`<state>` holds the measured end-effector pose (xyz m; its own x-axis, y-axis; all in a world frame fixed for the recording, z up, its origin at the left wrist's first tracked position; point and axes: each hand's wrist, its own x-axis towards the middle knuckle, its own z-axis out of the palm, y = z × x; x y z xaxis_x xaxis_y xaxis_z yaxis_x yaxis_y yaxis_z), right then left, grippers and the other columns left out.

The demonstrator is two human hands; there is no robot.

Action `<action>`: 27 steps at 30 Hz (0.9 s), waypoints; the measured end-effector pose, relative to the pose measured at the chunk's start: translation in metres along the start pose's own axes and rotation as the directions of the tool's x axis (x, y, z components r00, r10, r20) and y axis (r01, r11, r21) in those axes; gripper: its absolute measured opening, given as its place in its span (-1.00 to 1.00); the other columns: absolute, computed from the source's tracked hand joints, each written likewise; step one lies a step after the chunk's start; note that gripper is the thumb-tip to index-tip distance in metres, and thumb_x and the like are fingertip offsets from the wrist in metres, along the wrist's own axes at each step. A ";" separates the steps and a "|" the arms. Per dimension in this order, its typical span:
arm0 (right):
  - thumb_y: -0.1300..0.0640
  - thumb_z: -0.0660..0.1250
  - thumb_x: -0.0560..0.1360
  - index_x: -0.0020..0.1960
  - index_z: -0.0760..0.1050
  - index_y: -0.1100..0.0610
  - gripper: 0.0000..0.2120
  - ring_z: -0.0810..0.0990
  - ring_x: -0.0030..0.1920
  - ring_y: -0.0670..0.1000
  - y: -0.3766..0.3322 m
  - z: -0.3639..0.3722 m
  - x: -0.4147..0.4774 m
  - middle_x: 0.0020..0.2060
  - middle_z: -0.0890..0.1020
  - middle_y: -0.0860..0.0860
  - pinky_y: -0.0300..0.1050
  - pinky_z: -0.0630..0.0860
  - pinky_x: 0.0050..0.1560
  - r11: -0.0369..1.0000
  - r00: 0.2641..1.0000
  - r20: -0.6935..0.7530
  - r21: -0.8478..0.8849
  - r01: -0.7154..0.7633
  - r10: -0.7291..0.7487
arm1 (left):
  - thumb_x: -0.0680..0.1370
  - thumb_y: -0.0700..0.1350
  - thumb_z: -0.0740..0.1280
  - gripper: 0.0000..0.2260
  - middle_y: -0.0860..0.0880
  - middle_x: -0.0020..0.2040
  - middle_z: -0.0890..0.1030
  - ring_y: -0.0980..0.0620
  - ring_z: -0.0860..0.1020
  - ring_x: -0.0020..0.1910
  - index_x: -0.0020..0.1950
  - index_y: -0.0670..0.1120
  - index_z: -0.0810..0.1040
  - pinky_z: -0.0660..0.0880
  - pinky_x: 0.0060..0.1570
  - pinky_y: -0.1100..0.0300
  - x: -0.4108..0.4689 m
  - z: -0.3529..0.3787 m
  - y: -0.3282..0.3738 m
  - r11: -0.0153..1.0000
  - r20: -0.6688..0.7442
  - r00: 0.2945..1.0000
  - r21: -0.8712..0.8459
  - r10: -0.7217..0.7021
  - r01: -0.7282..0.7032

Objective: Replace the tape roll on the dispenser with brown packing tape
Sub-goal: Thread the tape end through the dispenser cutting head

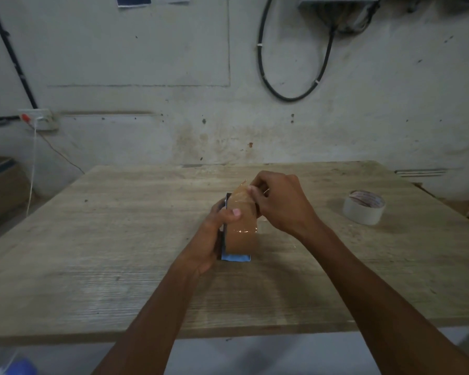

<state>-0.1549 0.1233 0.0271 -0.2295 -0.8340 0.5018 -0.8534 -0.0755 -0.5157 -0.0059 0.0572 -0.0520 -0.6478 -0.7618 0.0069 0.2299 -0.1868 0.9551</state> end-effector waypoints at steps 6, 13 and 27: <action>0.17 0.33 0.58 -0.07 0.61 0.16 -0.89 0.57 -0.40 -0.19 0.001 0.003 -0.005 -0.30 0.63 -0.05 -0.38 0.53 -0.38 1.000 0.999 0.042 -0.010 -0.012 0.013 | 0.24 0.04 0.53 -0.23 -0.32 0.33 0.57 -0.25 0.65 0.08 0.45 0.08 0.42 0.62 -0.02 -0.11 0.004 -0.003 -0.005 0.999 -0.040 0.999 0.019 0.032 -0.031; 0.16 0.33 0.59 -0.07 0.60 0.16 -0.89 0.55 -0.39 -0.21 0.005 0.006 -0.007 -0.32 0.60 -0.06 -0.46 0.46 -0.37 0.999 0.999 0.004 0.033 -0.036 0.036 | 0.21 0.05 0.53 -0.13 -0.22 0.33 0.56 -0.15 0.68 0.11 0.51 0.11 0.34 0.62 -0.10 0.05 0.005 -0.001 -0.005 0.989 -0.064 0.994 0.120 0.091 -0.083; -0.04 0.22 0.63 0.01 0.68 0.20 -0.63 0.75 -0.22 0.00 0.013 -0.001 -0.012 -0.14 0.75 0.08 -0.03 0.70 -0.07 0.846 0.958 0.231 0.464 -0.262 0.170 | 0.24 0.04 0.56 -0.32 -0.01 0.16 0.71 -0.06 0.72 0.07 0.35 0.17 0.49 0.64 -0.11 0.08 0.001 0.008 -0.002 0.974 -0.067 0.979 0.136 0.191 -0.180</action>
<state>-0.1634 0.1334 0.0153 -0.2569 -0.9380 0.2327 -0.4449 -0.0990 -0.8901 -0.0123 0.0620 -0.0517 -0.5417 -0.8234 0.1691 0.2419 0.0399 0.9695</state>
